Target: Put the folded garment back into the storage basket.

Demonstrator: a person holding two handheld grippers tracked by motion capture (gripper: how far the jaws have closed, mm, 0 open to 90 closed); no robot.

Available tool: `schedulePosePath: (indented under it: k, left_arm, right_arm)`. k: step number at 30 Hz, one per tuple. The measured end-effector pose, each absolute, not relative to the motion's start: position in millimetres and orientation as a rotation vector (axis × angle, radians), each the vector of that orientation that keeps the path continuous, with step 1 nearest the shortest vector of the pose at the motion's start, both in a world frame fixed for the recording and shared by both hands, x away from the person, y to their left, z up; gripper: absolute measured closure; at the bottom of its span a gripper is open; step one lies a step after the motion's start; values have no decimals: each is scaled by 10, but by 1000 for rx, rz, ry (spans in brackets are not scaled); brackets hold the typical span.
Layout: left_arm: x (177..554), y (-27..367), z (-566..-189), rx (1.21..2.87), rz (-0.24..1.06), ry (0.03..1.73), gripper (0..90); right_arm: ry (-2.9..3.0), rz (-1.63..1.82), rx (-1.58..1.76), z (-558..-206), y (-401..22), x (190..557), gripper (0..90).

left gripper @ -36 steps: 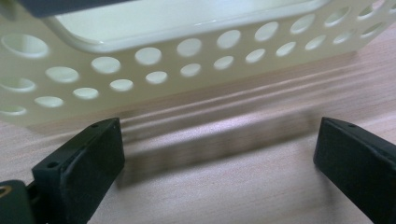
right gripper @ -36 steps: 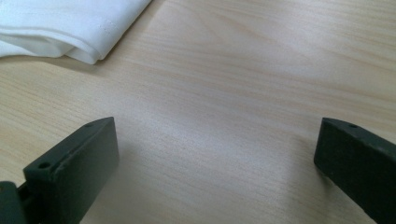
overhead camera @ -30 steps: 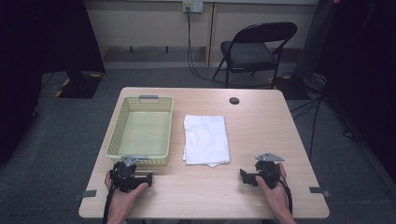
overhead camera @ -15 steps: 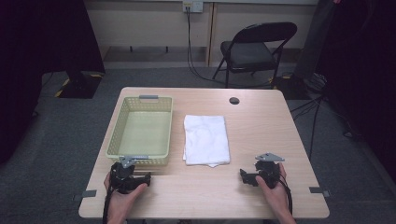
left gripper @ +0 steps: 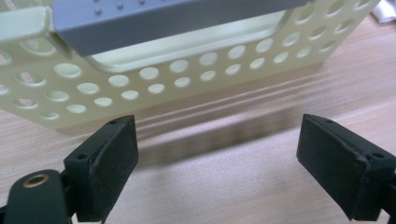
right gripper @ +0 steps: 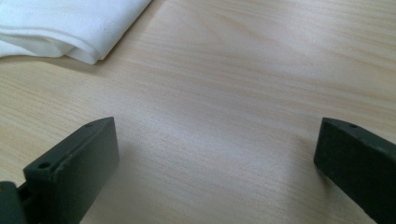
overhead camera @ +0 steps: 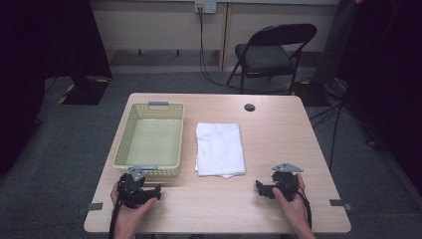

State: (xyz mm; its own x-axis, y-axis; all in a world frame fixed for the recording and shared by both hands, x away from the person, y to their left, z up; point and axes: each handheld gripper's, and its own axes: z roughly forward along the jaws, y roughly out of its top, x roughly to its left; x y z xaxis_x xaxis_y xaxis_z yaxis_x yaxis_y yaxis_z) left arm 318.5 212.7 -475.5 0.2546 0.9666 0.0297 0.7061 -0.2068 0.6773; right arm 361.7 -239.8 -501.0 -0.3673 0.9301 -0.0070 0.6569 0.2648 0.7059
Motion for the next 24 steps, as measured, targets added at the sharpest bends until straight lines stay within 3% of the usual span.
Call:
schedulePosePath:
  k: [9,24]
  left_arm:
    - [3131,2100,-4675,1961,666,1487,92]
    - [3055,2104,-4569,1907,626,1457,93]
  right_arm:
    - [2118,870,1437,-5010,-2398,3617,0]
    - [2117,869,1438,-5010,-2397,3618,0]
